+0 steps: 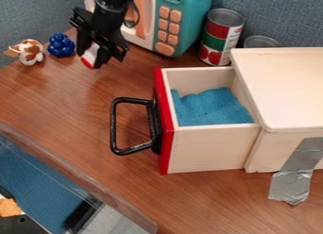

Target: Put the sushi near the grapes

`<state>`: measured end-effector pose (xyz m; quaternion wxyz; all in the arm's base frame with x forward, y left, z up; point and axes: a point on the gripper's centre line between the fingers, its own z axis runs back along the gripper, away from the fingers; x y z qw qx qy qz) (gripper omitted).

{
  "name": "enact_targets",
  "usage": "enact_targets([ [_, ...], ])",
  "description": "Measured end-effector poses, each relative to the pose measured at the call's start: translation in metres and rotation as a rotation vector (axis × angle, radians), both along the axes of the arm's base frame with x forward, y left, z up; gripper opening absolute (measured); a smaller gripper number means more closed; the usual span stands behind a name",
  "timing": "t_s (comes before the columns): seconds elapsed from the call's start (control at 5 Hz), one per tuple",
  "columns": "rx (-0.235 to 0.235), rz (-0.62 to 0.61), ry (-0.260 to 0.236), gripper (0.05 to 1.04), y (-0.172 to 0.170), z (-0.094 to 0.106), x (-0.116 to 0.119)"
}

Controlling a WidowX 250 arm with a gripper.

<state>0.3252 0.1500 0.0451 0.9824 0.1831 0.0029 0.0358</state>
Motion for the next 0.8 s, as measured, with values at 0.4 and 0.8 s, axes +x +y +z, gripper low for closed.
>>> enact_targets([
  [0.4,0.016,0.013,0.079,0.541,0.004,-0.024,0.001],
  [0.8,0.011,0.024,0.107,1.008,-0.001,-0.029,-0.002],
])
